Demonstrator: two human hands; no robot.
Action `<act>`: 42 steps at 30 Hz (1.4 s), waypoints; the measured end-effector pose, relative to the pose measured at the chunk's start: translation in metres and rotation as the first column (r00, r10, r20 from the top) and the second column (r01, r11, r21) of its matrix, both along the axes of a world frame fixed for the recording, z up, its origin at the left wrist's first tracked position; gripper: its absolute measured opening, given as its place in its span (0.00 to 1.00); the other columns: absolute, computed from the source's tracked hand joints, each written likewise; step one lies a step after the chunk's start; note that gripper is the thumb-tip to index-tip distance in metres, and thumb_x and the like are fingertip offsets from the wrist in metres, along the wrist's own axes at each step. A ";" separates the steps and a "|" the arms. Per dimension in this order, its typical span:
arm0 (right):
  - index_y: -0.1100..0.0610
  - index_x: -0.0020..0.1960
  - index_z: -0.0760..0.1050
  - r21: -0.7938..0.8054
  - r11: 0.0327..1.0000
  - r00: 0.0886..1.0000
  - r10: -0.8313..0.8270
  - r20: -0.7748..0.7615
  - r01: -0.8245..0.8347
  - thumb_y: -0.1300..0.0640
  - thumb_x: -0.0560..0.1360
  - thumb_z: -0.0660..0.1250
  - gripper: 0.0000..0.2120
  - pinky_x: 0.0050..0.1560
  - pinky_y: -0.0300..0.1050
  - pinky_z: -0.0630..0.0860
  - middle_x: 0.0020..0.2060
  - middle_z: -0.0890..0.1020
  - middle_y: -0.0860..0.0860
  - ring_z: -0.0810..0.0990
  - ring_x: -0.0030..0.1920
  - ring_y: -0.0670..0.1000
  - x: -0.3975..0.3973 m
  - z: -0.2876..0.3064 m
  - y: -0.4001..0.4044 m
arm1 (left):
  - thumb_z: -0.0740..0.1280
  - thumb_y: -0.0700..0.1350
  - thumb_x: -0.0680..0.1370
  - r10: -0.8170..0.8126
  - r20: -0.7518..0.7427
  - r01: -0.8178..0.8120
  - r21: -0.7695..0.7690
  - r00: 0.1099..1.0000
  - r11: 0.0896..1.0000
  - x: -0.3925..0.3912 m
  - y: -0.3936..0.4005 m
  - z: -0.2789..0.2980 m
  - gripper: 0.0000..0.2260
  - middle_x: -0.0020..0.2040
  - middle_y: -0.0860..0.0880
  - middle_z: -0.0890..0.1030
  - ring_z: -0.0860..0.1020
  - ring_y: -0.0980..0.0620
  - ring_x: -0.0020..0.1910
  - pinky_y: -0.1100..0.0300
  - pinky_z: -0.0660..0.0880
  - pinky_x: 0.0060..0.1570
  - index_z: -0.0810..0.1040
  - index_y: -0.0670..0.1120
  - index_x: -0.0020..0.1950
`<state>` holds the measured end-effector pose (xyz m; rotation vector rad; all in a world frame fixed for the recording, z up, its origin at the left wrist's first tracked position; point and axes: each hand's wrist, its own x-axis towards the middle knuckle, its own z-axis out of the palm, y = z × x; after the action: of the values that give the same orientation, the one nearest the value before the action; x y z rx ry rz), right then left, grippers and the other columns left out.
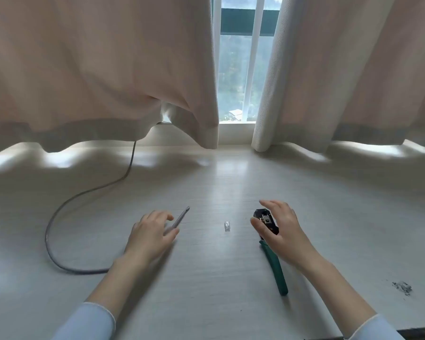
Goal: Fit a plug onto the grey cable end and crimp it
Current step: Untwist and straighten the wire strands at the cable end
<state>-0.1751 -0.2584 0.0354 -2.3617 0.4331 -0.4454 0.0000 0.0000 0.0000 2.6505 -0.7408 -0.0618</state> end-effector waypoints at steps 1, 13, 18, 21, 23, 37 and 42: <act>0.47 0.70 0.67 0.005 1.000 1.000 -0.007 -0.001 0.007 0.29 0.68 0.55 0.36 0.60 0.38 0.59 0.64 0.68 0.43 0.62 0.64 0.41 0.000 0.002 0.001 | 0.66 0.54 0.76 0.004 0.003 -0.004 0.014 1.000 1.000 -0.002 0.000 -0.001 0.15 0.61 0.52 0.77 0.73 0.47 0.61 0.54 0.68 0.57 0.75 0.51 0.61; 0.46 0.70 0.66 0.011 1.000 1.000 -0.004 -0.006 0.004 0.30 0.69 0.56 0.34 0.60 0.37 0.59 0.64 0.68 0.41 0.60 0.64 0.39 0.000 -0.002 0.003 | 0.66 0.51 0.76 0.052 0.068 -0.048 -0.067 0.996 0.997 -0.011 -0.001 -0.015 0.08 0.54 0.50 0.78 0.73 0.47 0.57 0.55 0.68 0.51 0.77 0.49 0.52; 0.46 0.70 0.65 0.014 1.000 1.000 -0.002 -0.010 0.002 0.29 0.69 0.55 0.35 0.60 0.37 0.59 0.65 0.67 0.40 0.60 0.64 0.39 -0.001 -0.003 0.003 | 0.67 0.48 0.77 0.052 0.064 -0.046 -0.081 0.997 0.996 -0.012 0.000 -0.012 0.06 0.53 0.49 0.78 0.73 0.46 0.56 0.54 0.68 0.51 0.77 0.48 0.51; 0.46 0.70 0.66 0.013 1.000 1.000 -0.002 -0.006 0.002 0.29 0.69 0.55 0.35 0.60 0.37 0.59 0.64 0.68 0.41 0.61 0.64 0.39 -0.001 -0.003 0.003 | 0.66 0.47 0.77 0.043 0.060 -0.037 -0.093 0.997 0.995 -0.012 0.000 -0.009 0.06 0.54 0.50 0.78 0.73 0.46 0.57 0.54 0.68 0.52 0.77 0.47 0.52; 0.45 0.70 0.66 0.013 1.000 1.000 -0.005 -0.004 0.005 0.29 0.69 0.55 0.35 0.60 0.37 0.59 0.64 0.68 0.41 0.61 0.64 0.39 -0.001 -0.003 0.003 | 0.66 0.47 0.77 0.040 0.063 -0.034 -0.096 0.997 0.995 -0.013 0.002 -0.006 0.06 0.54 0.49 0.78 0.74 0.46 0.57 0.54 0.68 0.53 0.77 0.47 0.52; 0.48 0.71 0.66 -0.026 1.000 1.000 0.009 0.005 -0.009 0.39 0.75 0.62 0.27 0.62 0.38 0.60 0.65 0.68 0.42 0.61 0.65 0.40 0.000 -0.001 0.010 | 0.66 0.43 0.78 0.028 0.130 0.004 -0.240 0.991 0.971 -0.027 0.009 0.031 0.03 0.48 0.51 0.80 0.76 0.46 0.50 0.54 0.71 0.45 0.78 0.45 0.50; 0.48 0.71 0.66 -0.023 1.000 1.000 0.013 -0.001 -0.013 0.38 0.75 0.62 0.28 0.63 0.39 0.61 0.65 0.68 0.43 0.62 0.65 0.42 0.002 0.001 0.012 | 0.67 0.42 0.77 0.002 0.171 0.046 -0.276 0.985 0.960 -0.035 0.011 0.044 0.02 0.47 0.52 0.80 0.76 0.47 0.48 0.54 0.72 0.44 0.78 0.46 0.49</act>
<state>-0.1736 -0.2468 0.0360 -2.3860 0.4147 -0.4460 -0.0345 0.0105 0.0436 2.3969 -0.7709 0.2492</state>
